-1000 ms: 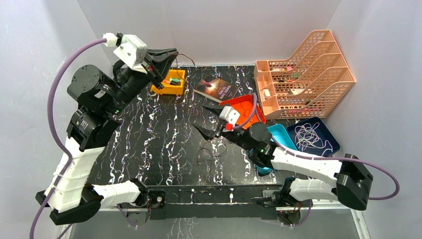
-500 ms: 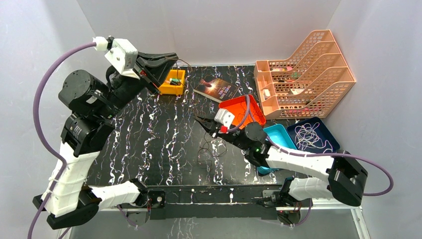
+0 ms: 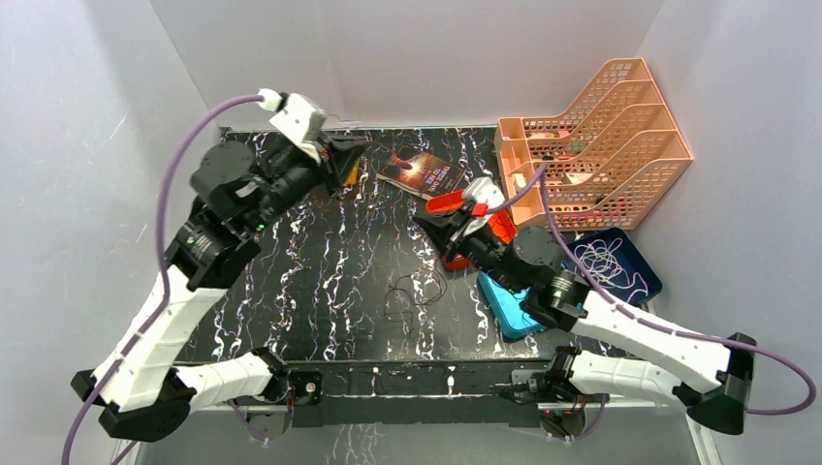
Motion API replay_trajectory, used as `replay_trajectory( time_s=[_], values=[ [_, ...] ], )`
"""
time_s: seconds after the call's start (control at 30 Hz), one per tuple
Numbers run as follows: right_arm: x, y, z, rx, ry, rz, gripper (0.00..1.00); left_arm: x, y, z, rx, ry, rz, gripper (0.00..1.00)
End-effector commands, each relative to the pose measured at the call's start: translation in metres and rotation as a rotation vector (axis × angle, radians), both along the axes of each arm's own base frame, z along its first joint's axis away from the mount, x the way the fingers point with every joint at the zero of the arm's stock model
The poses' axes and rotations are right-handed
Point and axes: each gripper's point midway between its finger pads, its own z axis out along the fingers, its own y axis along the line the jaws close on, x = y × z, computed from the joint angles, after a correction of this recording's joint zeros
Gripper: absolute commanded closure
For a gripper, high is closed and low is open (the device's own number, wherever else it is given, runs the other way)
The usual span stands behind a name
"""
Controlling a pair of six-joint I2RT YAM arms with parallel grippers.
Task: Untangle the cables
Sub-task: Untie the cable.
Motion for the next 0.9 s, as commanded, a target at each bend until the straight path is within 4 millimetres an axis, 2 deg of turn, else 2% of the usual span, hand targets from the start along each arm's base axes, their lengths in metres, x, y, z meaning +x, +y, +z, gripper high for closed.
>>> replay_trajectory(
  time_s=[0.0,0.17,0.27,0.37,0.53,0.7,0.87],
  values=[
    [0.007,-0.041,0.004,0.006,0.173,-0.164,1.00,0.014,-0.013,-0.029,-0.014,0.087,0.003,1.00],
    [0.008,-0.077,0.003,0.009,0.242,-0.285,1.00,0.025,-0.034,-0.063,-0.010,0.165,-0.043,1.00],
    [0.020,-0.107,-0.008,0.001,0.322,-0.464,1.00,0.032,-0.047,-0.086,-0.008,0.229,-0.063,1.00],
    [0.027,-0.133,-0.027,-0.036,0.400,-0.629,1.00,0.040,-0.066,-0.115,0.007,0.300,-0.103,1.00],
    [0.027,-0.149,-0.071,-0.162,0.515,-0.769,1.00,0.050,-0.093,-0.167,0.032,0.432,-0.158,1.00],
    [0.032,-0.163,-0.109,-0.227,0.626,-0.846,1.00,0.055,-0.118,-0.204,0.046,0.526,-0.205,1.00],
    [0.051,-0.195,-0.133,-0.177,0.759,-0.895,1.00,0.056,-0.143,-0.234,0.076,0.583,-0.221,1.00]
  ],
)
